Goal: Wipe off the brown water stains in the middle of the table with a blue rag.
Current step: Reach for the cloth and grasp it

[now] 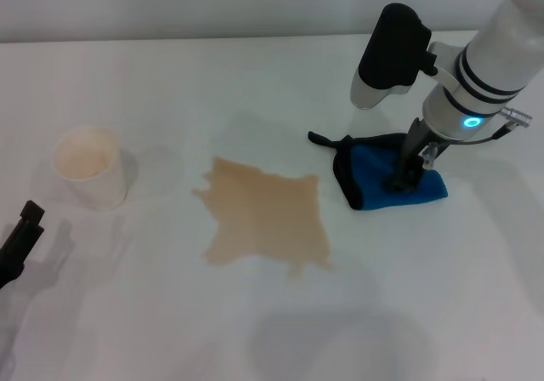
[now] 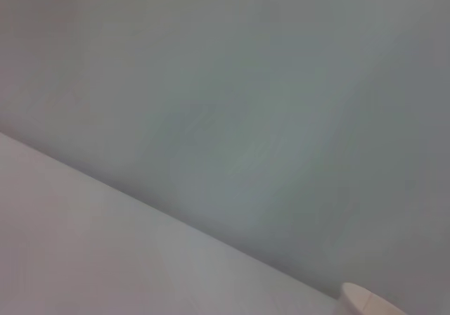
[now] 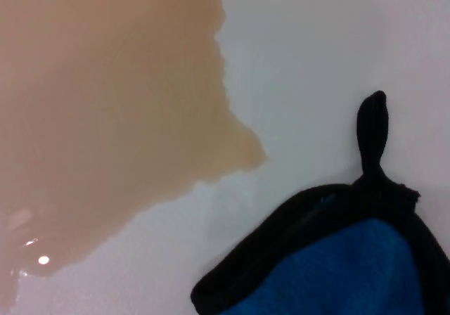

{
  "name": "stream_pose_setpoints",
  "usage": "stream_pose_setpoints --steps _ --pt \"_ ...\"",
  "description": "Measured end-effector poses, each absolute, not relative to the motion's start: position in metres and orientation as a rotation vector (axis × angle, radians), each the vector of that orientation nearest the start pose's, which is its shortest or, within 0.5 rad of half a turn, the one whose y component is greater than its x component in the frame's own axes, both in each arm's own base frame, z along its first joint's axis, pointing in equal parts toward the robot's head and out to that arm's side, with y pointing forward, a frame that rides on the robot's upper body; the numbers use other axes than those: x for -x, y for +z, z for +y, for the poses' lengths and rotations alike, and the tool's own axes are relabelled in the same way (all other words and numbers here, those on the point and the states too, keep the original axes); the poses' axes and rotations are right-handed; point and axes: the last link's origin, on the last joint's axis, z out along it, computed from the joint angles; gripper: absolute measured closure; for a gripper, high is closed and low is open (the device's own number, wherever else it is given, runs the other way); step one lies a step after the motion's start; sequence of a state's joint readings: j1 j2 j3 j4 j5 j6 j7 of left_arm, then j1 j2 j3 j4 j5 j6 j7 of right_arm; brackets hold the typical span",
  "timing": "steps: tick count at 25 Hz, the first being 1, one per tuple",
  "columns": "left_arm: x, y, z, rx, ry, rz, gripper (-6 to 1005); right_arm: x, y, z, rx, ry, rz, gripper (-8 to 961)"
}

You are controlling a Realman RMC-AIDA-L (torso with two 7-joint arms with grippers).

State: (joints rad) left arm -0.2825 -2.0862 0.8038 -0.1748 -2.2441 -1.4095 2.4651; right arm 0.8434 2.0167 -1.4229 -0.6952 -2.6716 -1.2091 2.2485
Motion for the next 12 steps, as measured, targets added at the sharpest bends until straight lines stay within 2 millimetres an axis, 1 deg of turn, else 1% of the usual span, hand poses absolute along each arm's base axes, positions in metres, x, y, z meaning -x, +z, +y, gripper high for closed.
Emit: stream_pose_setpoints --steps 1,12 --pt "0.3652 -0.0479 0.2211 1.631 -0.967 -1.079 108 -0.2436 -0.034 0.3988 2.626 -0.836 0.633 677" --pt "0.3653 -0.0483 0.22 1.629 -0.968 -1.081 108 -0.2419 -0.0328 0.3963 2.639 -0.858 0.637 752"
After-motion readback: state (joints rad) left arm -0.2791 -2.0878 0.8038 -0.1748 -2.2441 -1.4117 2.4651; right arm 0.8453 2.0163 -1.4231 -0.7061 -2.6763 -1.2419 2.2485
